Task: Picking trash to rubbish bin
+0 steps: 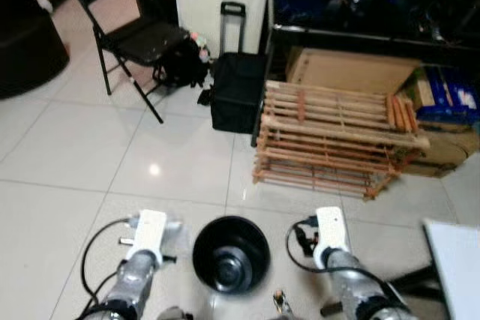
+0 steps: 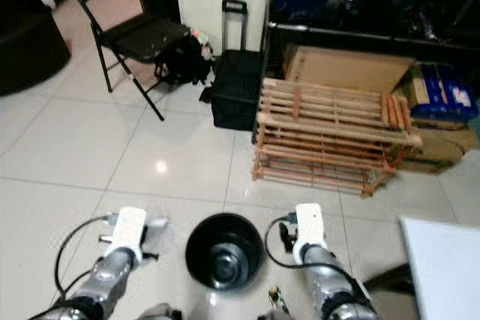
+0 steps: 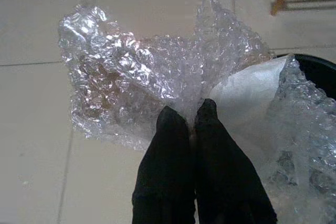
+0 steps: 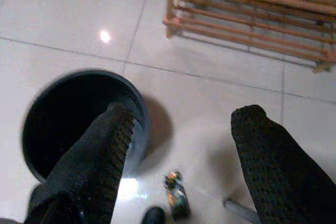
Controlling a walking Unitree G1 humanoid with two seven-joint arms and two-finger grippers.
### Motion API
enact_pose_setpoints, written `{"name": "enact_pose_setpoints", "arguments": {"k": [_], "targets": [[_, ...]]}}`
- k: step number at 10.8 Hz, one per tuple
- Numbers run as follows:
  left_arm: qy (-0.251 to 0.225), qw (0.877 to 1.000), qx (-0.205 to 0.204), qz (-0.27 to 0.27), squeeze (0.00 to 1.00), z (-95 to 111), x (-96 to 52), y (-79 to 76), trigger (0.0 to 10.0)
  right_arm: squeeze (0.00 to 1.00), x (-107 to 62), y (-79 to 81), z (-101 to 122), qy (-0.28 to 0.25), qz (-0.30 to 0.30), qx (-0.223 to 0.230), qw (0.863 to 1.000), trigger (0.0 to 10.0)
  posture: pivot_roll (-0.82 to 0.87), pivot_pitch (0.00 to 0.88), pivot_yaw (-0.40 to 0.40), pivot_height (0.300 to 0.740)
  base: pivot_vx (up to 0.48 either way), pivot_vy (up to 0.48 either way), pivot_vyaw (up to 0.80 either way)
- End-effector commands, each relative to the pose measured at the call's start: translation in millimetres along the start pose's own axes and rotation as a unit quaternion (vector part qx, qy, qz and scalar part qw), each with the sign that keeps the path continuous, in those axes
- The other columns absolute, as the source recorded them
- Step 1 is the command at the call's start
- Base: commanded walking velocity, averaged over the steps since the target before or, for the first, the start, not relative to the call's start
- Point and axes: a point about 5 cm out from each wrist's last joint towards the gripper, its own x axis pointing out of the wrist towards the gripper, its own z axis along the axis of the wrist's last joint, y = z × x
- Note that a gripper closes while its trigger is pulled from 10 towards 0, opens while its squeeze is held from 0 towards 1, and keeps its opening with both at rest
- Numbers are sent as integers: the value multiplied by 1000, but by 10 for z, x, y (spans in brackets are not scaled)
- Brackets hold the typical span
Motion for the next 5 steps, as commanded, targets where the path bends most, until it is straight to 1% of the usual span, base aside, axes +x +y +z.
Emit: {"name": "enact_pose_setpoints", "arguments": {"k": [1,5], "targets": [[2,1000,0,-8,0,-18,-7,-68,10000,0,-15,-34,-37,7,-4,0,1000,10000,38,92,-65,740,0,0,0],[3,1000,8,-10,0,-16,-6,-76,10000,0,-16,-40,-37,7,-6,1,1000,10000,36,91,-64,740,0,0,0]]}}
